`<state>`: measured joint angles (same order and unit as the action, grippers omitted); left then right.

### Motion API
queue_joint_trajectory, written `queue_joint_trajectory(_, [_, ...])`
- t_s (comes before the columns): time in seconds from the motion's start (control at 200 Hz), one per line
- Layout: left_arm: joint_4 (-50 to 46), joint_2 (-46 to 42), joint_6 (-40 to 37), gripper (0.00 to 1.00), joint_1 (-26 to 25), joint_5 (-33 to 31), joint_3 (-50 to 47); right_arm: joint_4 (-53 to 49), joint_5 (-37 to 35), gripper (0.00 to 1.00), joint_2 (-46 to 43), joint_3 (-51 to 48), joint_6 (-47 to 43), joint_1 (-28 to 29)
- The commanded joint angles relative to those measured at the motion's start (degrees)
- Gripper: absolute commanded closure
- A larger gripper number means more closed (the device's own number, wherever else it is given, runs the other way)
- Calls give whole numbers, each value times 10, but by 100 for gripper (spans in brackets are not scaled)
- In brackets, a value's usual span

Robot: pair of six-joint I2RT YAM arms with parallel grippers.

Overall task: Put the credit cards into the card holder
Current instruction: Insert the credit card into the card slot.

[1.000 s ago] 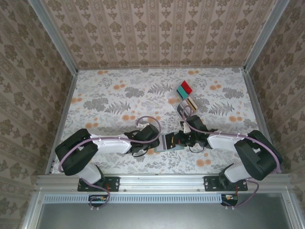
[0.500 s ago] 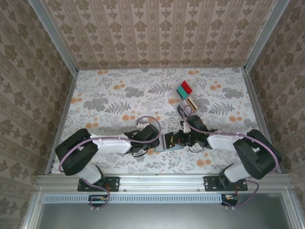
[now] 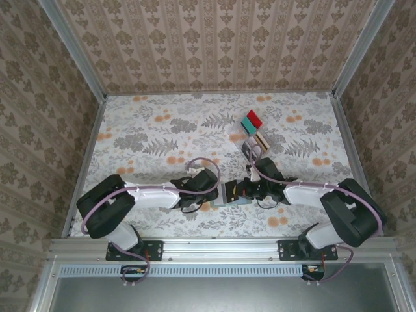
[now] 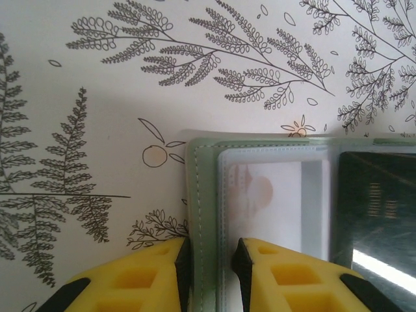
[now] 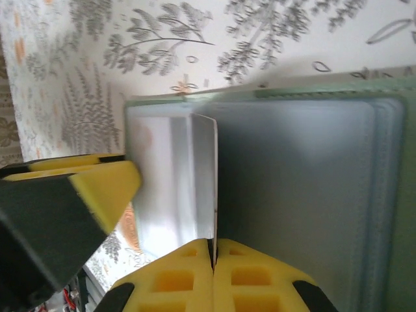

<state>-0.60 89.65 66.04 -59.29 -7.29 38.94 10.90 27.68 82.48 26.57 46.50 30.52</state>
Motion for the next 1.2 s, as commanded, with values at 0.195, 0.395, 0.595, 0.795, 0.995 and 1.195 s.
queue_joint_trajectory(0.195, [-5, 22, 8, 71, -8, 18, 14, -4, 10, 95, 60, -1, -11, 5])
queue_joint_trajectory(0.395, [-6, 22, 8, 71, -8, 18, 14, 2, 18, 93, 59, -3, -6, 10])
queue_joint_trajectory(0.595, [-6, 22, 7, 71, -8, 18, 16, 2, 26, 91, 71, 15, -6, 19])
queue_joint_trajectory(0.795, [-6, 22, 6, 71, -8, 18, 17, -1, 33, 90, 85, 29, -6, 26])
queue_joint_trajectory(0.995, [-6, 22, 8, 71, -7, 17, 13, -94, -2, 81, 63, 61, -38, 28])
queue_joint_trajectory(1.195, [-7, 21, 7, 71, -8, 15, 13, -170, -51, 72, 41, 86, -68, 27])
